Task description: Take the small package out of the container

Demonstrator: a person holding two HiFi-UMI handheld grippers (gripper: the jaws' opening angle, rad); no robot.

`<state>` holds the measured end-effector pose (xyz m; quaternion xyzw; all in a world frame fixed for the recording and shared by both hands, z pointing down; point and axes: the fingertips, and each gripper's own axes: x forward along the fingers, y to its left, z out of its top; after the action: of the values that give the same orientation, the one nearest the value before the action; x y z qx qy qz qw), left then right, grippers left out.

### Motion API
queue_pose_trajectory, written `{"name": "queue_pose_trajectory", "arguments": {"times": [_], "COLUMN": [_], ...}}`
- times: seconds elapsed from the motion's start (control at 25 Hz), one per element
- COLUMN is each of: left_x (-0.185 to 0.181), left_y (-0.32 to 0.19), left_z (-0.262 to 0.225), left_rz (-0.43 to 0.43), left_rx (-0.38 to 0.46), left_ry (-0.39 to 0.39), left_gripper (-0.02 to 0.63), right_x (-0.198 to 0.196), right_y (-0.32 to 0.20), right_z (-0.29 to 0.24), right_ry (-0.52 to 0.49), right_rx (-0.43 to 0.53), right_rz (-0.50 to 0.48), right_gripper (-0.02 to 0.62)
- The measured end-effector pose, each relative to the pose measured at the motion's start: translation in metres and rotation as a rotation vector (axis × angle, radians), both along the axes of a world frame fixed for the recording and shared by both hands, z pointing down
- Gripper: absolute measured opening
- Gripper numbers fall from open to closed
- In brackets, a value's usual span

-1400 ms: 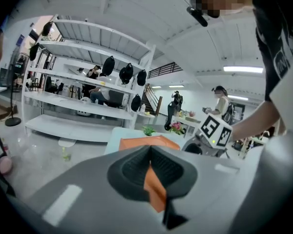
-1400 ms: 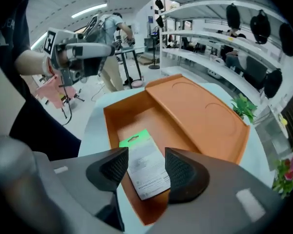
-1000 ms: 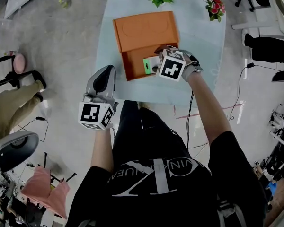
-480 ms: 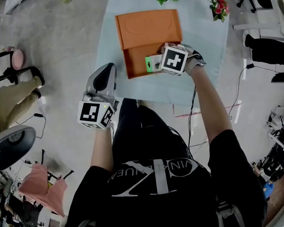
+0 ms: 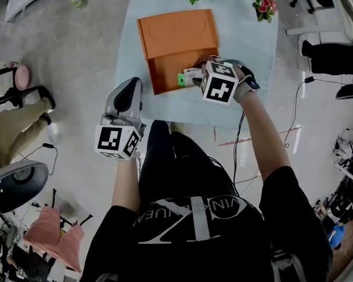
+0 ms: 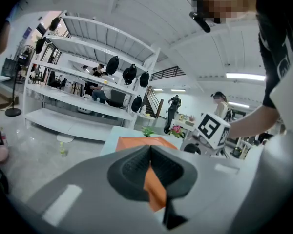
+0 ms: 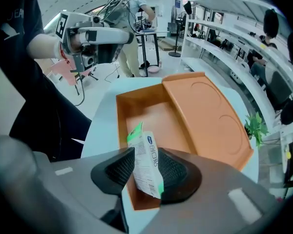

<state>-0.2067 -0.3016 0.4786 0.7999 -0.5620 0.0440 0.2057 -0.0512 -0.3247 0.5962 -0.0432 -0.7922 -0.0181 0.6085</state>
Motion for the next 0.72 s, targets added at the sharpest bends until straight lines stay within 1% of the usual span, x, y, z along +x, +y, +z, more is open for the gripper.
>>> {"name": "queue_pose_trajectory", "arguments": {"times": [0.16, 0.32, 0.52, 0.72], "left_x": [0.009, 0.016, 0.024, 0.026], "left_y": [0.007, 0.017, 0.023, 0.028], "left_z": [-0.002, -0.002, -0.003, -0.006], "left_rz": [0.006, 0.009, 0.014, 0.009], "left_rx": [0.004, 0.004, 0.008, 0.012], "left_ry": [0.001, 0.009, 0.013, 0.013], "left_gripper": [0.0, 0.0, 0.0, 0.0], "right_x": [0.005, 0.009, 0.014, 0.018], "right_y": [0.007, 0.017, 0.025, 0.03], "right_z": [-0.007, -0.012, -0.012, -0.012], "right_ry": [-0.007, -0.012, -0.01, 0.025], "right_rx": [0.061, 0.101, 0.14, 0.207], "right_rz": [-0.029, -0.046, -0.076, -0.131], "right_gripper": [0.125, 0.092, 0.088, 0.089]}}
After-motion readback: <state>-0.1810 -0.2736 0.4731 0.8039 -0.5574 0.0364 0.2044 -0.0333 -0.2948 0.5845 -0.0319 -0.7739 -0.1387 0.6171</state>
